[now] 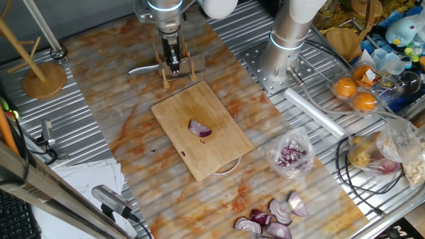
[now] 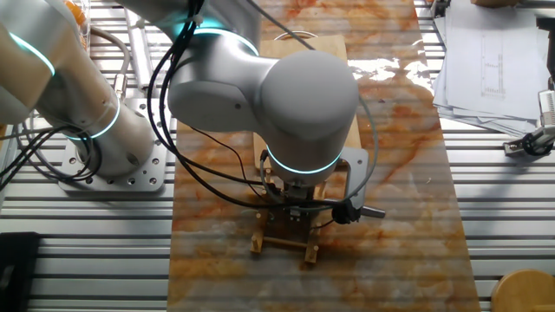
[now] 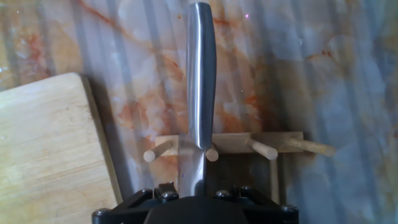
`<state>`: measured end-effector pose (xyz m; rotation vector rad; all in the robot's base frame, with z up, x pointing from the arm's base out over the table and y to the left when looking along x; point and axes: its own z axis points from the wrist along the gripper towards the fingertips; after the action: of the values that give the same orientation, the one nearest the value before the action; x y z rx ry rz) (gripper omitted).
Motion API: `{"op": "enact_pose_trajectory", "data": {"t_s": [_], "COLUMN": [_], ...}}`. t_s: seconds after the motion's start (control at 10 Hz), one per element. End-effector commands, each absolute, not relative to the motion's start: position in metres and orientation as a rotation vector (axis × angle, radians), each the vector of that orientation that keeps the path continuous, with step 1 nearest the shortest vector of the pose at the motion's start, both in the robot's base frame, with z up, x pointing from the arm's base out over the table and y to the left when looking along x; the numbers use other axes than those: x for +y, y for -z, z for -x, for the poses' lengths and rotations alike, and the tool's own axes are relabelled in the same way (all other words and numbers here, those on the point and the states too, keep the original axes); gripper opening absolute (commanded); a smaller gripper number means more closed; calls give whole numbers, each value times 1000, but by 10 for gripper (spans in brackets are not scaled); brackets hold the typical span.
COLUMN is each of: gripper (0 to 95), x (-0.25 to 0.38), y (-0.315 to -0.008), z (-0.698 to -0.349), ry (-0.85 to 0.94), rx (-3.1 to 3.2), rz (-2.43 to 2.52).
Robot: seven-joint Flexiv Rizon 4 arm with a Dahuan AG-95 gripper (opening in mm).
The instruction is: Chop the onions
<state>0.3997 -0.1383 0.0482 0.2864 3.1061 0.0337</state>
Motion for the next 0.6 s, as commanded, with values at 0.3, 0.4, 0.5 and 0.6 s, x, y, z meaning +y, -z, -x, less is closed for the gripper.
{"op": "enact_pose_trajectory", "data": {"t_s": [0.3,0.4,0.5,0.6], "gripper": [380,380,380,380], "x": [-138,-138,-138,-138], "y": [-41,-40,-40,-40], "z": [-401,-401,-401,-400], "ry": [-25,-24,-24,-23], "rx": [3104,3104,3104,3104], "rz": [-287,-287,-286,-286]}}
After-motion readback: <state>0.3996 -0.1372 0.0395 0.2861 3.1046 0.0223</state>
